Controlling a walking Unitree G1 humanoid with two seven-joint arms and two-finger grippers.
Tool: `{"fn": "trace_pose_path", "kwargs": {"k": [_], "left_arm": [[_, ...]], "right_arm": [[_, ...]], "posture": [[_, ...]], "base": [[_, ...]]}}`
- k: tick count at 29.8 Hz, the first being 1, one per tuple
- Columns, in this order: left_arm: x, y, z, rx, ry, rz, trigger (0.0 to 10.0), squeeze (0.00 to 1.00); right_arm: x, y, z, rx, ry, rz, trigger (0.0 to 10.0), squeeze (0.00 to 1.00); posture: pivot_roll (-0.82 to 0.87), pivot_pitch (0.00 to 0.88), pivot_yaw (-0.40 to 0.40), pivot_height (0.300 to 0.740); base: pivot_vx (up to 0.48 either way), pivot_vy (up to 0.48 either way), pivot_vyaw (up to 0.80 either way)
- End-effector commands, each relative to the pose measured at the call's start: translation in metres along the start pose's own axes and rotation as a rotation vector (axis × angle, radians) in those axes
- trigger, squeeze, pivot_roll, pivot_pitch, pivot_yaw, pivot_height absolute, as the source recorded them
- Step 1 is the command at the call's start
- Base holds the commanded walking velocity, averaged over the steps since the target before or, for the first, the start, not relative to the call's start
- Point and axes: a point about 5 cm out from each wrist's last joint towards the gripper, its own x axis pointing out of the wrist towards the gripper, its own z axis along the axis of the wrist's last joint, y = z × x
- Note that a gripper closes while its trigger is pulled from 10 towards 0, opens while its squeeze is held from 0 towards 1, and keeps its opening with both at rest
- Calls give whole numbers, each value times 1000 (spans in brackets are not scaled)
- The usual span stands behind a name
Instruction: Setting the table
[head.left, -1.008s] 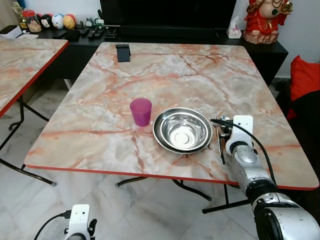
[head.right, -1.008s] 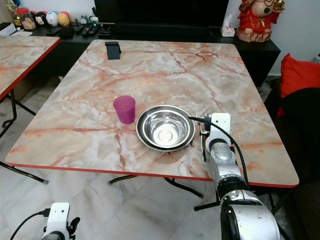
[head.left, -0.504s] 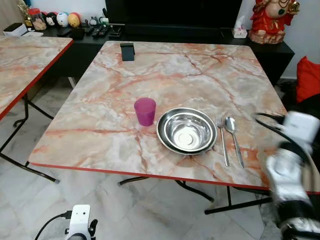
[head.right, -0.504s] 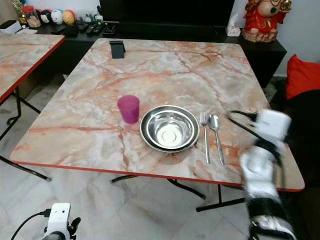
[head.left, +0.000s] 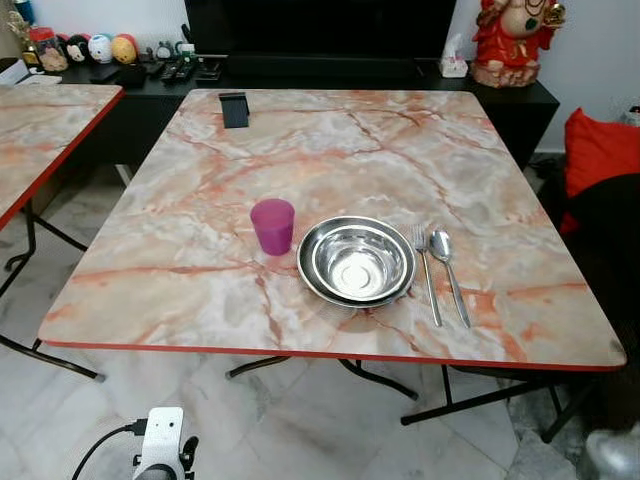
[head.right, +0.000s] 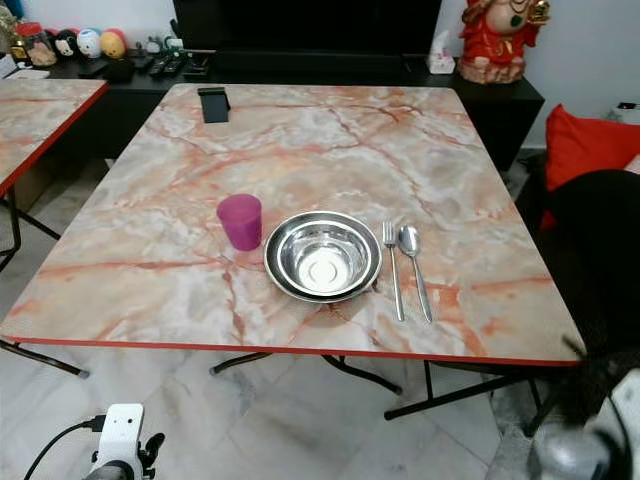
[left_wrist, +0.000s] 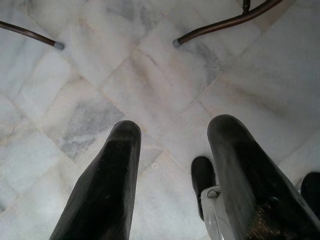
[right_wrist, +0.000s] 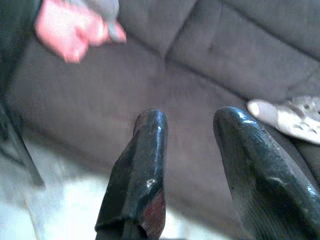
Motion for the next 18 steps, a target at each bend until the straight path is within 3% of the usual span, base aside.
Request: {"fn": "trace_pose_path", "kwargs": {"k": [1,2,5,11,12,18], "left_arm": [[-1,1,-7,7,37,-4,10000,0],[-2,2,-8,7,43,-3,10000,0],[-2,2,-10,5,49,-2,10000,0],[-3,1,-11,-3,56,0,10000,0],[-3,1,-12,-19,56,7,10000,0],[-3,2,-12,-29,57,16,10000,0]], "right_arm": [[-7,5,-2,-24,1,37,10000,0],[-15,11,-17,-59,53,91,10000,0],[-25,25,-34,-92,142,219,10000,0],[-40,41,-54,-222,228,414,10000,0],[-52,48,-64,-287,282,541,10000,0],[-74,51,-90,-404,369,786,10000,0]], "posture": [[-35,0,-14,740],[-41,0,-15,740],[-47,0,-17,740],[-49,0,-23,740],[-37,0,-36,740],[-34,0,-36,740]], "base": [[0,0,0],[0,0,0],[0,0,0],[0,0,0],[0,0,0],[0,0,0]]}}
